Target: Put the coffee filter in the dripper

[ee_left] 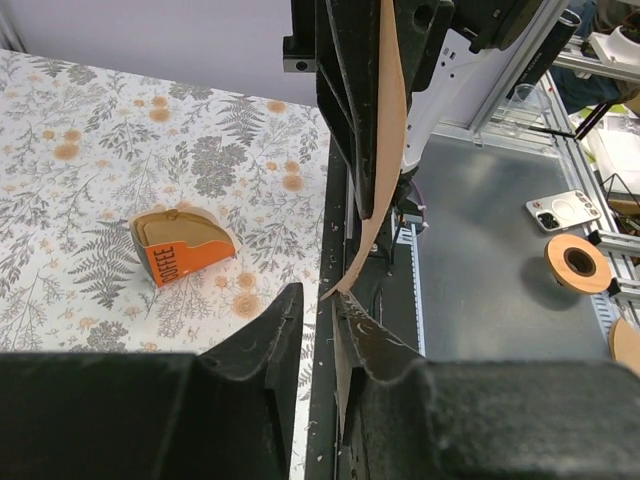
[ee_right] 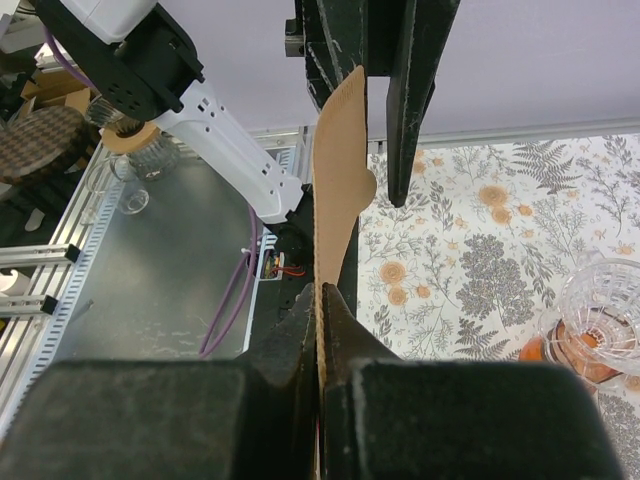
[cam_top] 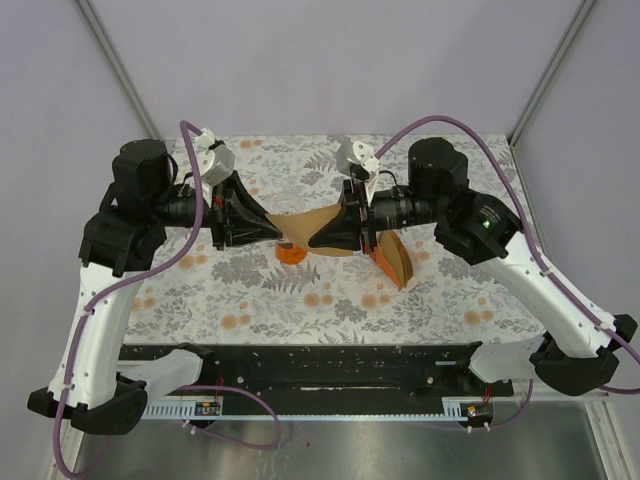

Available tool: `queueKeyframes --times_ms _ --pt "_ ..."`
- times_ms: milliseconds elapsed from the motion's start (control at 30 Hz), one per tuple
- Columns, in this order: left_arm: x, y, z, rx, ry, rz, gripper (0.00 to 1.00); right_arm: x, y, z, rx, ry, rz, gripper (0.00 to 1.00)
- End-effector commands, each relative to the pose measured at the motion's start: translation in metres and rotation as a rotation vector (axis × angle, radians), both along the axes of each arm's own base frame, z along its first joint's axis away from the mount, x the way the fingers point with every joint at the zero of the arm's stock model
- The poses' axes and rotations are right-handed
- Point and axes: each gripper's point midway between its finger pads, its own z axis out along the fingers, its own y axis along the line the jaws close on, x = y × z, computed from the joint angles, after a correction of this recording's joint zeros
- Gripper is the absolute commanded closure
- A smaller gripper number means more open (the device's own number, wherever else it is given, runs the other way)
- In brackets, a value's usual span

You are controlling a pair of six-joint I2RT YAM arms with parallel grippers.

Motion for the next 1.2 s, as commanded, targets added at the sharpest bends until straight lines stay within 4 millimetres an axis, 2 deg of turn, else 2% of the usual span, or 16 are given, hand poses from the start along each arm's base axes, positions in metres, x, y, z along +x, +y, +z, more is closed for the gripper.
queueKeyframes --times_ms 0,167,367,467,533,867,933,1067,1167 --pt "-0.008 0.000 0.012 -0.040 -0.003 -0.039 0.80 -0.005 -0.009 0.018 0.052 -0.047 -0.009 1.00" --pt "-0.022 0.000 0.013 -0.065 -0.023 -0.136 1.00 -0.006 -0.009 0.016 0.050 -0.045 -0.005 1.00" --pt "-0.032 0.001 0.015 -0.083 -0.035 -0.199 1.00 -0.003 -0.008 0.015 0.046 -0.041 -0.012 1.00" --pt "-0.036 0.001 0.016 -0.086 -0.031 -0.211 0.87 -0.001 -0.008 0.016 0.047 -0.044 -0.024 1.00" --pt "-0.037 0.002 0.015 -0.087 -0.025 -0.216 0.83 0.000 -0.007 0.015 0.046 -0.044 -0.028 1.00" --pt "-0.039 0.002 0.014 -0.085 -0.016 -0.211 0.80 0.006 -0.003 0.015 0.045 -0.032 -0.043 1.00" --pt "-0.036 0.002 0.014 -0.083 -0.009 -0.203 0.83 0.007 -0.001 0.015 0.046 -0.033 -0.043 1.00" --pt "-0.036 0.002 0.013 -0.084 -0.004 -0.204 1.00 0.007 -0.001 0.015 0.048 -0.035 -0.041 1.00" --pt "-0.039 0.002 0.013 -0.087 -0.011 -0.217 1.00 0.006 -0.003 0.017 0.051 -0.039 -0.047 1.00"
